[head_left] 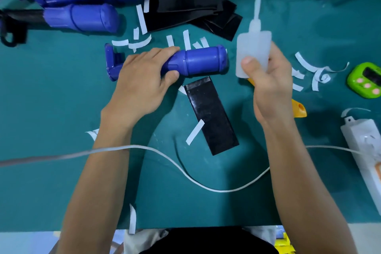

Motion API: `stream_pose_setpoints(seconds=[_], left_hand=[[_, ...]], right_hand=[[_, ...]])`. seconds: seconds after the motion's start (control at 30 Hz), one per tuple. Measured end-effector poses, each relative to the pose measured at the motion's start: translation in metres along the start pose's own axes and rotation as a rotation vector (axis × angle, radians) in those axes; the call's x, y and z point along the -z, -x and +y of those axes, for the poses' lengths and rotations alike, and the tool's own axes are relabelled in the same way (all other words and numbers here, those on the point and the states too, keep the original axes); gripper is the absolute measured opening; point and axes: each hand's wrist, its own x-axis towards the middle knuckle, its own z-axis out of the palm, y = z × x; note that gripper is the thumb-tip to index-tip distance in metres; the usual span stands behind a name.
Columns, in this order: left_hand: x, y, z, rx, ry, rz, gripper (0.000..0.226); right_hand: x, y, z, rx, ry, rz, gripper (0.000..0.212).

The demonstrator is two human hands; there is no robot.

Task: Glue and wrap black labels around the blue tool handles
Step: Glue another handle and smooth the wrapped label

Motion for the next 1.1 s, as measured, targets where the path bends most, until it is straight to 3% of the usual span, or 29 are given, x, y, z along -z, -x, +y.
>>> stream_pose_setpoints(seconds=[0.13,0.3,0.43,0.57,0.67,0.73,0.93,1.1], left_hand=[[0.002,-0.009,-0.006,0.081,0.201,-0.071,0.046],[-0.012,-0.002,0.006,0.141,0.124,0.202,0.051],[-0.014,0.001,0.007,0.145,0.113,0.247,0.052],[-0.015,0.007,0.009,0.139,0.133,0.199,0.060],[-0.015,0.011,0.007,0.129,0.164,0.196,0.059],[-0.016,0.012,0.005,0.141,0.209,0.223,0.057],[-0.019,0.011,0.006,0.120,0.264,0.247,0.061],[-0.021,0.011,0.012,0.103,0.202,0.294,0.058]], right_hand=[[0.002,0.002,-0.004,-0.069,-0.113,-0.079,0.020],[0.005,0.002,-0.002,-0.129,-0.119,-0.074,0.030],[0.009,0.002,-0.002,-0.169,-0.122,-0.036,0.021],[0.011,0.002,-0.007,-0.243,-0.356,0.018,0.033],[0.012,0.001,-0.009,-0.337,-0.622,0.025,0.026],[0.012,0.002,-0.010,-0.382,-0.676,-0.016,0.025],[0.002,-0.002,-0.013,-0.201,-0.364,0.030,0.017],[-0.015,-0.017,-0.027,-0.267,-0.664,0.184,0.011]])
